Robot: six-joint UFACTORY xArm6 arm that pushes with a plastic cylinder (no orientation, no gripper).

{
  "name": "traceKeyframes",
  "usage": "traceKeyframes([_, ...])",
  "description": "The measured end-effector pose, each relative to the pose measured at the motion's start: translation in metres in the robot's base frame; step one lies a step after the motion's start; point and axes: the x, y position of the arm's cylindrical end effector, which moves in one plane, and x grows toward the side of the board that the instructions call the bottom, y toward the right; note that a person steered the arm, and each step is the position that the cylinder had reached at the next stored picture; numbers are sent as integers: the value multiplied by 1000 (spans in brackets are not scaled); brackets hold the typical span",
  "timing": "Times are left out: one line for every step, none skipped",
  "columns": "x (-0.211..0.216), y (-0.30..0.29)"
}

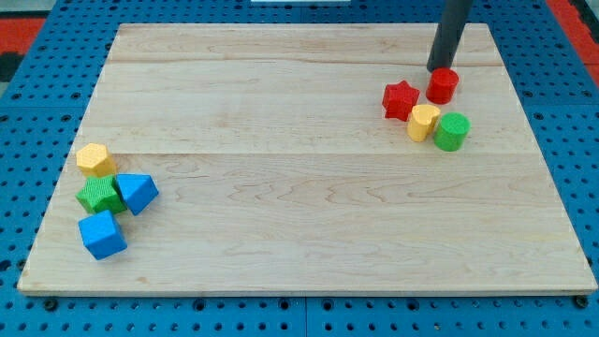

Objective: Touch the top left side of the red star

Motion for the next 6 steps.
traceKeyframes([38,-2])
traceKeyframes([23,-17])
traceKeyframes([-9,-35])
traceKeyframes([-13,-63])
traceKeyframes([20,-76])
traceKeyframes([47,-79])
